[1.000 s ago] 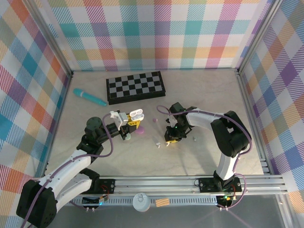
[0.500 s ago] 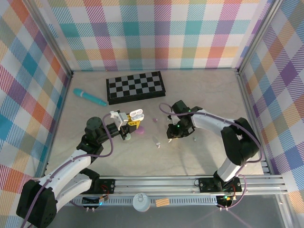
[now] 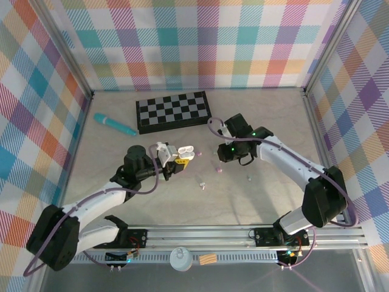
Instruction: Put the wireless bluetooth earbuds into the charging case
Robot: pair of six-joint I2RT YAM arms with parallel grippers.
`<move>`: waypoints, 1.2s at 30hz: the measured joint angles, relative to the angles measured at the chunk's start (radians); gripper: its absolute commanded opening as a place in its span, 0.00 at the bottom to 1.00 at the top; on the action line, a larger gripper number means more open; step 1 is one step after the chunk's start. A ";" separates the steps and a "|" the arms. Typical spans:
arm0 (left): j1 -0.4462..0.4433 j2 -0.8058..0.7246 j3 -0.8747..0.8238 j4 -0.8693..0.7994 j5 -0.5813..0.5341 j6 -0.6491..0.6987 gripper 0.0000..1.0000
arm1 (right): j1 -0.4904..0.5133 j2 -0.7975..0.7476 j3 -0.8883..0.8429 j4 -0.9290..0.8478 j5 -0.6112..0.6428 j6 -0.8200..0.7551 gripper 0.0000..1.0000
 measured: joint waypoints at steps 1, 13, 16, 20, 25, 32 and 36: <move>-0.007 0.023 0.002 0.008 -0.005 -0.002 0.03 | 0.000 -0.007 0.009 -0.006 0.007 -0.008 0.20; -0.032 0.235 0.048 0.156 0.017 -0.083 0.01 | 0.029 -0.047 0.127 -0.046 0.017 -0.053 0.20; -0.033 0.254 0.072 0.159 0.036 -0.105 0.01 | 0.053 -0.047 0.143 -0.042 0.012 -0.068 0.20; -0.037 0.256 0.087 0.166 0.058 -0.130 0.01 | 0.086 -0.050 0.140 -0.003 0.000 -0.090 0.21; -0.038 0.256 0.092 0.163 0.075 -0.138 0.01 | 0.114 -0.080 0.122 0.065 -0.031 -0.122 0.21; -0.038 0.256 0.107 0.149 0.093 -0.140 0.01 | 0.147 -0.083 0.122 0.106 -0.034 -0.178 0.21; -0.038 0.256 0.117 0.147 0.093 -0.140 0.01 | 0.167 -0.080 0.122 0.113 -0.032 -0.208 0.21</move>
